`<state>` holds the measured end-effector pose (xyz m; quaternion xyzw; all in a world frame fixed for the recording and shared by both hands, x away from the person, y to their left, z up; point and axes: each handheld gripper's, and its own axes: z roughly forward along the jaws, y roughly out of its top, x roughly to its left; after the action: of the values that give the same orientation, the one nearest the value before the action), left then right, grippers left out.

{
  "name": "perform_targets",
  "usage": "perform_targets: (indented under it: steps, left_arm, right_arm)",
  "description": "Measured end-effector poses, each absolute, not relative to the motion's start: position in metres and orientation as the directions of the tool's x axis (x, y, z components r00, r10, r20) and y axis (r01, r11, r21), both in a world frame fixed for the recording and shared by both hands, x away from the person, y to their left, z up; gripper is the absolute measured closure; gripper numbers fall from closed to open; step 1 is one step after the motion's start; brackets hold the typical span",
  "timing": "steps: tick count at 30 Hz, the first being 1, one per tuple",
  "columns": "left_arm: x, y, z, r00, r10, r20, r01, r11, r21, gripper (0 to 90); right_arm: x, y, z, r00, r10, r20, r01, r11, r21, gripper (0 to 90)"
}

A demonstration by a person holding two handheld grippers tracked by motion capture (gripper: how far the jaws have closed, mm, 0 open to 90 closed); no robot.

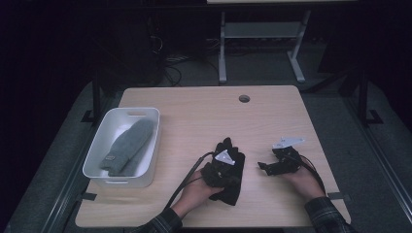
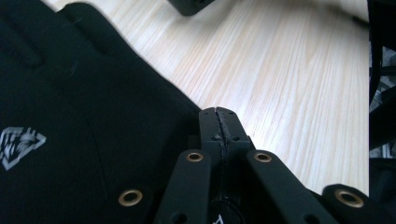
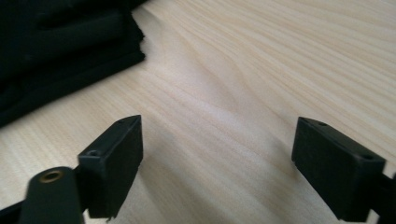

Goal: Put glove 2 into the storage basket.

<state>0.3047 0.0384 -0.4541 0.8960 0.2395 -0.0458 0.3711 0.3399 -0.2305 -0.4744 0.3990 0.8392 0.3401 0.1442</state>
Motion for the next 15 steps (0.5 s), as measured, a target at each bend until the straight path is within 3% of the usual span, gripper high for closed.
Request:
perform_targets:
  steps: [15]
  left_arm:
    - [0.302,0.093,-0.448,0.860,0.468,-0.205,0.486,-0.629,0.607,89.3]
  right_arm:
    - [0.341,-0.230,-0.479,-0.638,0.770,0.030,0.565,0.441,0.698,13.4]
